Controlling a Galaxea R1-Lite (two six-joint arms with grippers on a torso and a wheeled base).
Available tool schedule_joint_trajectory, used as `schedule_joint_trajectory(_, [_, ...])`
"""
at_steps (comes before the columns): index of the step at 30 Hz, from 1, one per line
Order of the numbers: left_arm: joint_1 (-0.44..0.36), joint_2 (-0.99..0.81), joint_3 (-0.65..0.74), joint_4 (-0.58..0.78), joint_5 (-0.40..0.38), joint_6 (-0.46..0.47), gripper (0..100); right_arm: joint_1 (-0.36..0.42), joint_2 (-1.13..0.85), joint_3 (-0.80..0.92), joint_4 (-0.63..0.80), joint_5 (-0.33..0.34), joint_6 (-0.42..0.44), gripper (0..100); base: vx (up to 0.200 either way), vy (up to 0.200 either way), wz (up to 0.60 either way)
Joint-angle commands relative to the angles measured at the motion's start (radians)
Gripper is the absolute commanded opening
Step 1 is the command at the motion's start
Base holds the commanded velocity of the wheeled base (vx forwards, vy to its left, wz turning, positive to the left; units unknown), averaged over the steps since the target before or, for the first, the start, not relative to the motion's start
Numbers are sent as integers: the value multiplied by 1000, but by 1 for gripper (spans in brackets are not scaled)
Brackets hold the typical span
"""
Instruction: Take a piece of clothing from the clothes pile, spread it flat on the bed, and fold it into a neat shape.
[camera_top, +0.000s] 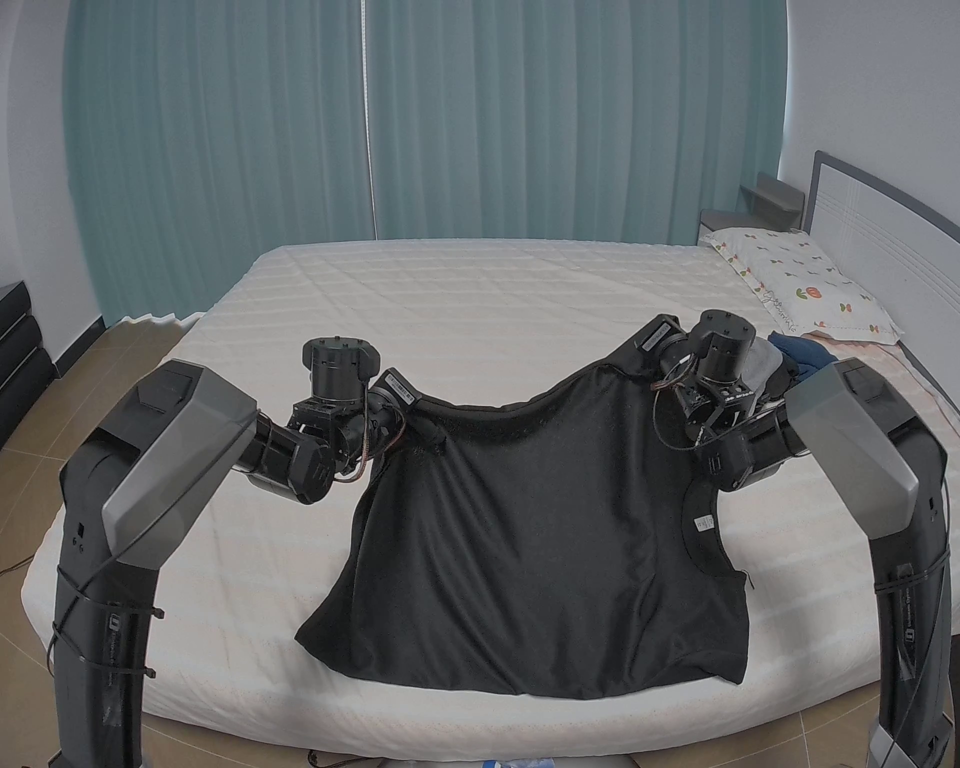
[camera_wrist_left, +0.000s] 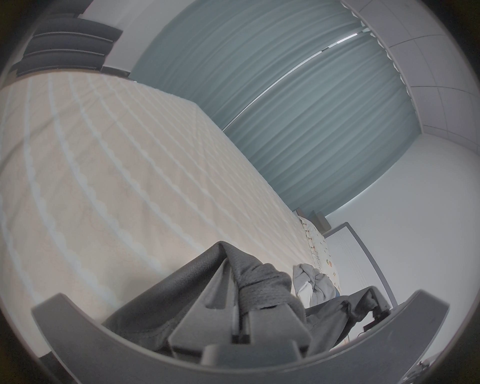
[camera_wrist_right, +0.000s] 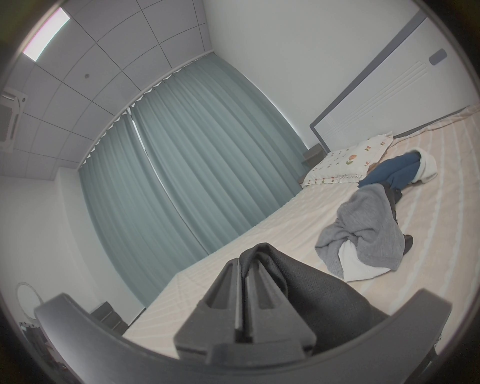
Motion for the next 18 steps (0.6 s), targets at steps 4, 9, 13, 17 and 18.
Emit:
schedule_joint_trajectory(4, [-2,135,-78,2,9,-49,100,-17,166,-56,3,-19,-1,100,0,0,0])
schedule_joint_trajectory(9, [6,173,-108,9,40,-46,100,-29,223,-55,4,-18,-6,100,0,0,0])
schedule_joint_trajectory(13, [13,212,-154,52,100,-45,100,-46,229,-50,6,-16,-6,100,0,0,0])
schedule_joint_trajectory(17, [32,243,-214,106,156,-45,100,-72,226,-46,6,-21,-4,100,0,0,0])
schedule_joint_trajectory(18, [47,264,-260,144,199,-45,100,-94,217,-43,3,-21,0,100,0,0,0])
